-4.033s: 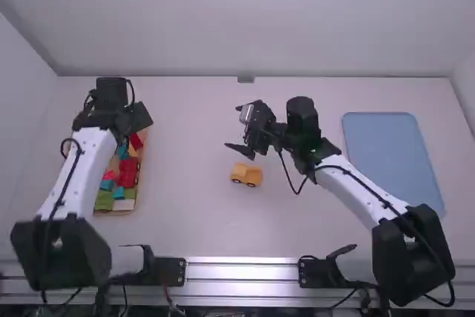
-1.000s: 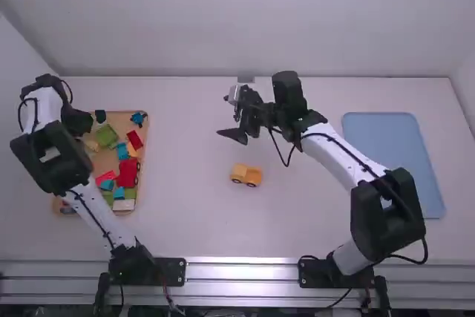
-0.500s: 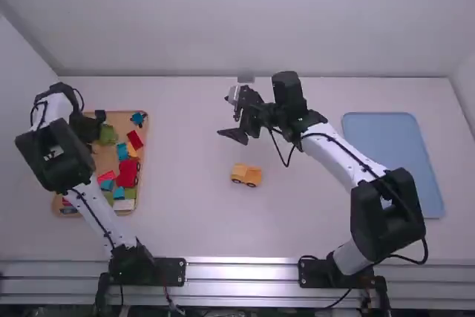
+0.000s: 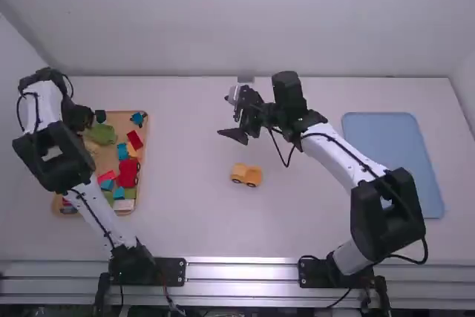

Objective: Assemble lego blocks to make yellow taxi

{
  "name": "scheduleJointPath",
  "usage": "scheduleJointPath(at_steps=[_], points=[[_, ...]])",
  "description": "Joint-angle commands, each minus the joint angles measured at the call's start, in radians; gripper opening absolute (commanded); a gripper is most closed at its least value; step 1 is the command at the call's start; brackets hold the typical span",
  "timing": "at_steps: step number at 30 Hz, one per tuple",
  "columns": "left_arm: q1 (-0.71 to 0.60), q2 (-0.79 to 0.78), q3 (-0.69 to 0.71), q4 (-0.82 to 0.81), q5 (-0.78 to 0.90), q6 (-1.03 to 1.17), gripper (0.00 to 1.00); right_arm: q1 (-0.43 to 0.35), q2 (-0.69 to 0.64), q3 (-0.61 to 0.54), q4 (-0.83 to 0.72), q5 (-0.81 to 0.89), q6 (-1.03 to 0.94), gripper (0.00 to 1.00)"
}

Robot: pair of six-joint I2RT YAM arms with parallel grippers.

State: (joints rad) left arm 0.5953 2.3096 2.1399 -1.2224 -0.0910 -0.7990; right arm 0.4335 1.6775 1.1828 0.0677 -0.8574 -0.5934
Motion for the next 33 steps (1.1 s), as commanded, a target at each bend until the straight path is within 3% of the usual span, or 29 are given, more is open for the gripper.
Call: scheduleJointPath(at_steps=[1,4,6,10,20,25,33], points=[[0.005,0.005,0.09,-0.061,-0.033,0.048,0.58,-0.002,0.008,0.028,-0.002,-0.006,-0.002,0.99],[0.004,0.005,0.136,-0.148,-0.104,0.063,0.56,-0.002,0.008,0.028,-0.003,-0.006,-0.002,0.99],[0.003,0.005,0.134,-0.196,-0.148,0.064,0.48,-0.002,0.008,0.028,-0.002,-0.006,-0.002,0.99],[0.007,0.006,0.088,-0.197,-0.159,0.093,0.42,-0.002,0.008,0.028,-0.002,-0.006,-0.002,1.0],[0.005,0.006,-0.134,0.005,-0.136,0.094,0.4,-0.002,0.008,0.028,-0.002,-0.006,-0.002,0.99],[0.005,0.006,-0.206,0.138,-0.046,0.141,0.4,-0.002,0.008,0.028,-0.003,-0.006,-0.002,0.99],[-0.014,0.006,-0.289,0.257,-0.046,0.134,0.36,-0.002,0.008,0.028,-0.006,-0.006,-0.002,0.99]])
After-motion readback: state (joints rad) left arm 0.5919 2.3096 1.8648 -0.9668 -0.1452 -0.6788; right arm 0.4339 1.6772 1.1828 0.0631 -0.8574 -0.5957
